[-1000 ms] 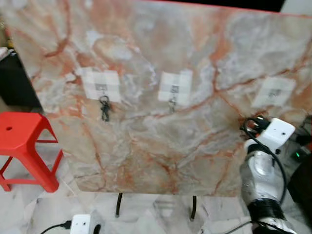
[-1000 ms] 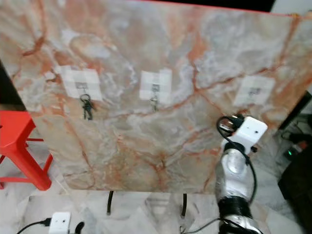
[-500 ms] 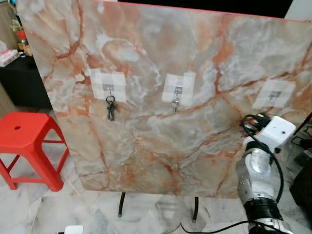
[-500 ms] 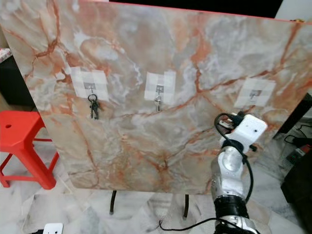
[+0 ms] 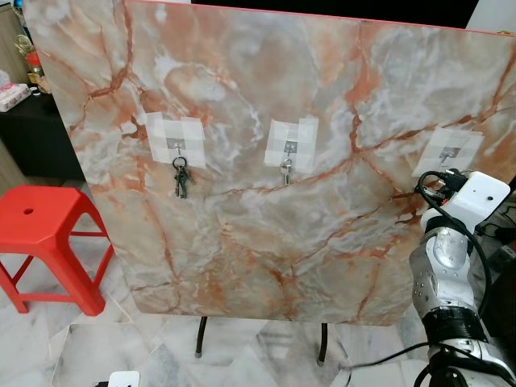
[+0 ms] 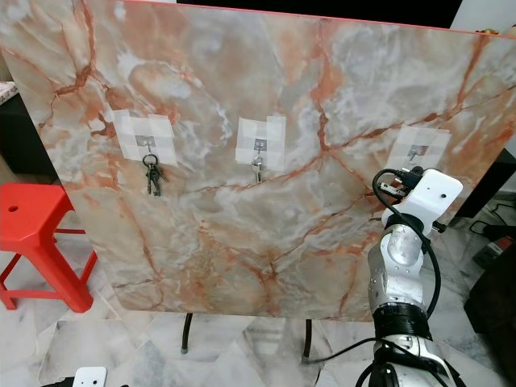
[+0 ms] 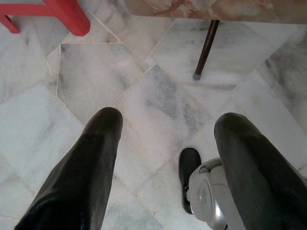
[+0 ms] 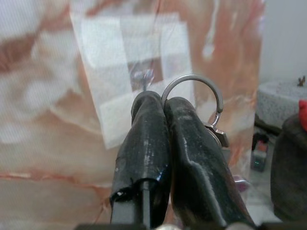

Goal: Hang keys on a hook

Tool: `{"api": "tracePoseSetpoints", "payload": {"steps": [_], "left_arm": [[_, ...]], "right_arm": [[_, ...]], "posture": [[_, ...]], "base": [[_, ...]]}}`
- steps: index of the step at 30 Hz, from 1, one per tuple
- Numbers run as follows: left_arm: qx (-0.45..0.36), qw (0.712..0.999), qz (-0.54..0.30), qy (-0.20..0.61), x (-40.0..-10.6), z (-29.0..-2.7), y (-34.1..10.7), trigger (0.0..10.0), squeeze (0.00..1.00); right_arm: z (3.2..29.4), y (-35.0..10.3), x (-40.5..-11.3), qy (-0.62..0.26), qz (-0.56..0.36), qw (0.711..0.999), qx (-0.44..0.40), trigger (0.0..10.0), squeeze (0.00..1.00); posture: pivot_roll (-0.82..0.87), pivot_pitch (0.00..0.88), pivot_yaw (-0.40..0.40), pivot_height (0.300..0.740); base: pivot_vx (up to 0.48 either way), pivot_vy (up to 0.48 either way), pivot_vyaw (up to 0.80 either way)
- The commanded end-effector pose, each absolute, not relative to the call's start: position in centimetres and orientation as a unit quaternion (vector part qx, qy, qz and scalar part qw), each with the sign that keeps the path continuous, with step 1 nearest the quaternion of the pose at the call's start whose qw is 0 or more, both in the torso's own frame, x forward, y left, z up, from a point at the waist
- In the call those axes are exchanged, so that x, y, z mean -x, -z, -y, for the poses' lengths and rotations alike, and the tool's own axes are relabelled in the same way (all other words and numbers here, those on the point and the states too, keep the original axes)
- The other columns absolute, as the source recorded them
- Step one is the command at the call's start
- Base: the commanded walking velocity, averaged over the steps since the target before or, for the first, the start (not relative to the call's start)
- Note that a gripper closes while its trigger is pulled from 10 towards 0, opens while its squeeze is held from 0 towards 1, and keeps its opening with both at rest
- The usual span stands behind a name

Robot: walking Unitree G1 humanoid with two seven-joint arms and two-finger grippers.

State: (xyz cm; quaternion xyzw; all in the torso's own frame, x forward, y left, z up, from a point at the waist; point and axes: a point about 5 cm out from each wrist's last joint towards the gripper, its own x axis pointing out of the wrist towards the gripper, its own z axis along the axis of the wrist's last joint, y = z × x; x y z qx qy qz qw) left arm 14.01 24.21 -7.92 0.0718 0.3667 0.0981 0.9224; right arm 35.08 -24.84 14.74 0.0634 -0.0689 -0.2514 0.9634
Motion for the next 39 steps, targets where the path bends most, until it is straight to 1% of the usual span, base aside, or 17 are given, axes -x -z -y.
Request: {"api": "tracePoseSetpoints", "payload": {"steps": [1, 4, 10, 19, 29, 32, 34, 35, 37, 39], "left_arm": [[-0.068, 0.919, -0.377, -0.09, -13.8, -23.9, 8.2, 10.0, 0.0], [-0.069, 0.918, -0.379, -0.09, -13.8, -23.9, 8.2, 10.0, 0.0], [-0.07, 0.915, -0.387, -0.089, -13.5, -24.1, 8.3, 10.0, 0.0], [-0.068, 0.91, -0.399, -0.091, -13.0, -24.2, 8.5, 10.0, 0.0], [-0.067, 0.906, -0.408, -0.089, -12.8, -24.2, 8.7, 10.0, 0.0], [-0.066, 0.905, -0.41, -0.088, -12.8, -24.2, 8.7, 10.0, 0.0], [-0.067, 0.904, -0.414, -0.085, -12.7, -24.1, 8.8, 10.0, 0.0], [-0.067, 0.904, -0.414, -0.085, -12.7, -24.1, 8.8, 10.0, 0.0], [-0.067, 0.903, -0.417, -0.084, -12.5, -24.0, 8.9, 10.0, 0.0], [-0.065, 0.902, -0.418, -0.085, -12.4, -24.0, 8.9, 10.0, 0.0]], "right_arm": [[25.3, -15.4, -35.4, 0.251, 0.069, 0.964, -0.059, 10.0, 0.0], [25.2, -15.7, -35.8, 0.249, 0.071, 0.964, -0.063, 10.0, 0.0], [25.3, -15.8, -36.7, 0.24, 0.039, 0.968, -0.062, 10.0, 0.0], [26.0, -17.1, -37.6, 0.245, 0.031, 0.968, -0.048, 10.0, 0.0], [25.9, -17.6, -37.5, 0.251, 0.066, 0.964, -0.065, 10.0, 0.0], [25.6, -16.9, -36.9, 0.254, 0.079, 0.961, -0.07, 10.0, 0.0], [24.9, -14.2, -36.0, 0.238, 0.047, 0.968, -0.064, 10.0, 0.0], [24.9, -14.2, -36.0, 0.238, 0.047, 0.968, -0.064, 10.0, 0.0], [24.8, -12.0, -34.9, 0.238, 0.023, 0.968, -0.07, 10.0, 0.0], [24.5, -10.9, -34.2, 0.23, 0.011, 0.971, -0.062, 10.0, 0.0]], "posture": [[0.0, 0.0, -0.09, 0.74], [0.0, 0.0, -0.09, 0.74], [0.01, 0.0, -0.085, 0.74], [0.01, 0.0, -0.085, 0.74], [0.01, 0.0, -0.084, 0.74], [0.01, 0.0, -0.085, 0.74], [0.0, 0.0, -0.082, 0.74], [0.0, 0.0, -0.082, 0.74], [0.01, 0.0, -0.084, 0.74], [0.0, 0.0, -0.085, 0.74]], "base": [[0.0, 0.0, 0.0], [0.0, 0.0, 0.0], [0.0, 0.0, 0.0], [0.0, 0.0, 0.0], [0.0, 0.0, 0.0], [0.0, 0.0, 0.0], [0.0, 0.0, 0.0], [0.0, 0.0, 0.0], [0.0, 0.0, 0.0], [0.0, 0.0, 0.0]]}}
